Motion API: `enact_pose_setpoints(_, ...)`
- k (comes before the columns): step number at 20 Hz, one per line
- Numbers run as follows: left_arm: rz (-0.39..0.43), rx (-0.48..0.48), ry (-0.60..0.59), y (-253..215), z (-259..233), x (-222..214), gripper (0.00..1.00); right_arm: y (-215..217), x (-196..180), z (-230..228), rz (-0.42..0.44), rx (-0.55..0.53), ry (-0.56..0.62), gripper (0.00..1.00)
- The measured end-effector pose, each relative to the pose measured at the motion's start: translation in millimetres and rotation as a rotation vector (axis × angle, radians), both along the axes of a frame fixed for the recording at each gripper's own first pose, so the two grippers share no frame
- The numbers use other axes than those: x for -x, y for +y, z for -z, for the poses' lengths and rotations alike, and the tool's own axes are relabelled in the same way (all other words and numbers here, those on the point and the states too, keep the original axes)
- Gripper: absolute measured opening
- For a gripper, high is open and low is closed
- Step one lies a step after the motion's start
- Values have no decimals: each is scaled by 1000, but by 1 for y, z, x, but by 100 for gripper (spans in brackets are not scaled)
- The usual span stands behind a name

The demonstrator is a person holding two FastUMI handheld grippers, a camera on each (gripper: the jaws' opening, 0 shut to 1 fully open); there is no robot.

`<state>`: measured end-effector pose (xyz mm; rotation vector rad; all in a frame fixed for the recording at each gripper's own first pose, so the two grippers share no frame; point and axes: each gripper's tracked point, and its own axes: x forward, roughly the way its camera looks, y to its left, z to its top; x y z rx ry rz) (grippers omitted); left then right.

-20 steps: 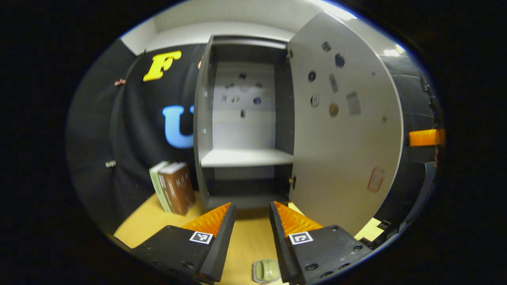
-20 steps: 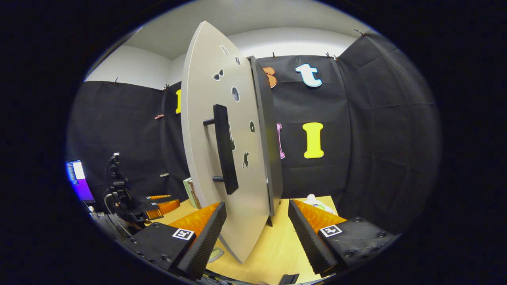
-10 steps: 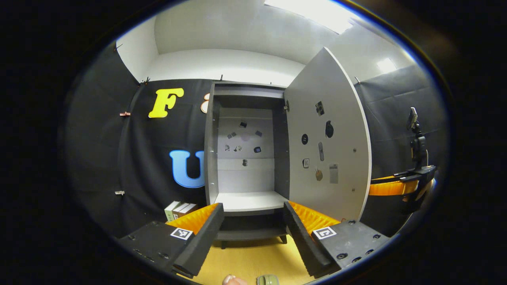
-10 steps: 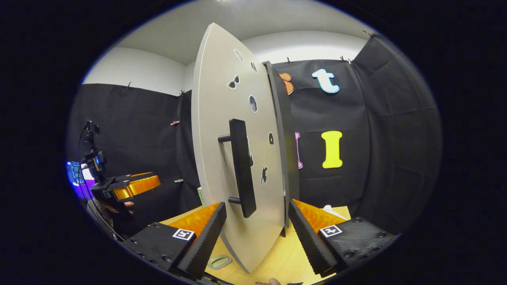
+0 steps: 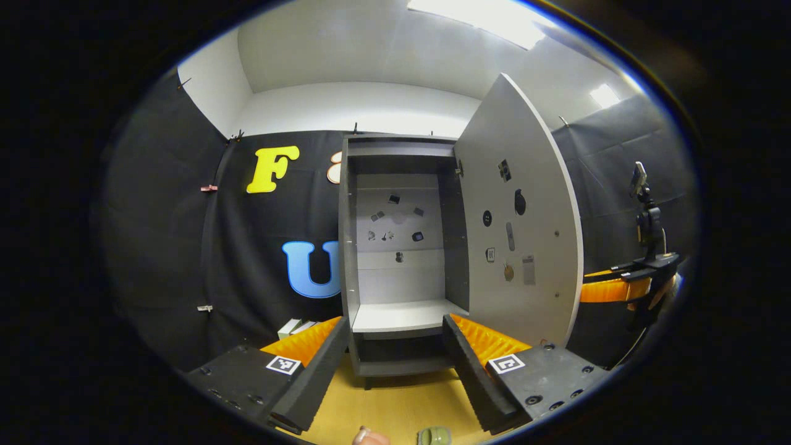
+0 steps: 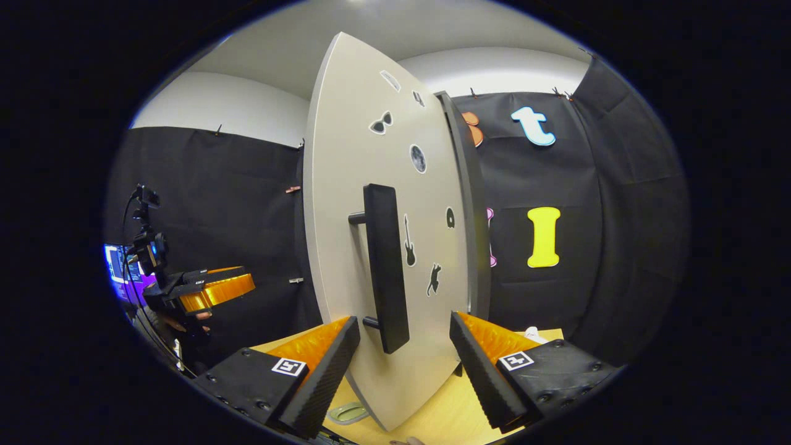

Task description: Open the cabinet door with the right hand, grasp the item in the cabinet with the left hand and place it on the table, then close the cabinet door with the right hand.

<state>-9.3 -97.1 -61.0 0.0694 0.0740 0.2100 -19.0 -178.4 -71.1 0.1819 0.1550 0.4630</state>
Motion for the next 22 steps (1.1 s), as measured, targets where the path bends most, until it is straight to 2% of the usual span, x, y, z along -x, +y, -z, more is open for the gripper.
enact_pose_setpoints(3,48,20,8,20,8,-4,95,41,-7,3,2,3,6,97)
enact_pose_setpoints(5,115,64,12,34,13,-10,95,73,-16,5,31,-4,2,97)
enact_pose_setpoints(7,183,60,17,53,12,-11,96,107,-31,6,62,-9,-15,97)
enact_pose_setpoints(10,228,12,18,84,11,-14,95,155,-60,16,112,-16,-24,97)
enact_pose_setpoints(13,259,61,37,100,21,-18,95,185,-63,9,148,-53,-29,98)
enact_pose_setpoints(15,256,88,44,110,24,-22,95,177,-56,7,208,-15,-37,98)
enact_pose_setpoints(17,242,100,52,114,28,-29,96,153,-47,13,318,47,-20,97)
enact_pose_setpoints(19,239,98,47,111,31,-37,96,125,-50,11,440,90,-19,97)
enact_pose_setpoints(22,198,76,64,108,38,-51,96,96,-53,1,546,153,-32,98)
